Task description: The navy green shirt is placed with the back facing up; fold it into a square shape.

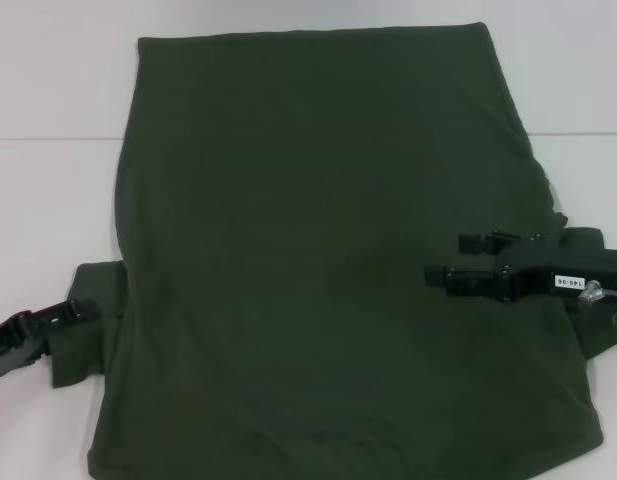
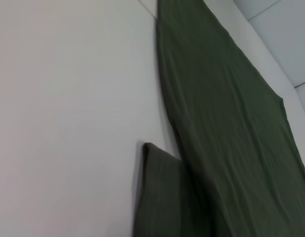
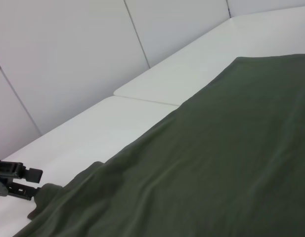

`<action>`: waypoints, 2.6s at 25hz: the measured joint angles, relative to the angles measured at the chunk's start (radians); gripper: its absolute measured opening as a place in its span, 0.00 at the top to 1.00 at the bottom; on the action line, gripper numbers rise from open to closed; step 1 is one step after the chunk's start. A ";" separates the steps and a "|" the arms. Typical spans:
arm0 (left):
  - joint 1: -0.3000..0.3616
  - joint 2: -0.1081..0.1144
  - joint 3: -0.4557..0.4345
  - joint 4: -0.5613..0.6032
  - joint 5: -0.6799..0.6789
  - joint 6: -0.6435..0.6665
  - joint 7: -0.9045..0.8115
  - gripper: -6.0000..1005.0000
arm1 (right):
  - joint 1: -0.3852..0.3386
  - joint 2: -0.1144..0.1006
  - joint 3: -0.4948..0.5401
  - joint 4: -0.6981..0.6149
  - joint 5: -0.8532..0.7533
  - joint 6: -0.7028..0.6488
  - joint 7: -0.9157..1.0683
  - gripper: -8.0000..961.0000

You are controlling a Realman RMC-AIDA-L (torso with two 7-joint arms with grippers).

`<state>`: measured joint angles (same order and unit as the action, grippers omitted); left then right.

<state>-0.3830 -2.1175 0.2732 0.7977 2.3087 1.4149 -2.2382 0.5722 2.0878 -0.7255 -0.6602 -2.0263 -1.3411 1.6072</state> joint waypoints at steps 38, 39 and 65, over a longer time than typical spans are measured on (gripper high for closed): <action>-0.106 0.058 0.036 0.175 0.297 0.093 -0.146 0.98 | -0.006 0.000 0.005 0.001 -0.001 -0.013 0.019 0.02; -0.113 0.061 0.038 0.183 0.318 0.093 -0.158 0.98 | -0.006 0.000 0.005 0.001 -0.001 -0.013 0.019 0.02; -0.220 0.118 0.051 0.258 0.529 0.176 -0.294 0.98 | 0.003 -0.002 0.005 -0.004 -0.002 -0.012 0.019 0.01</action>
<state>-0.6026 -1.9996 0.3237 1.0560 2.8380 1.5910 -2.5325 0.5750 2.0861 -0.7210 -0.6645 -2.0285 -1.3528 1.6260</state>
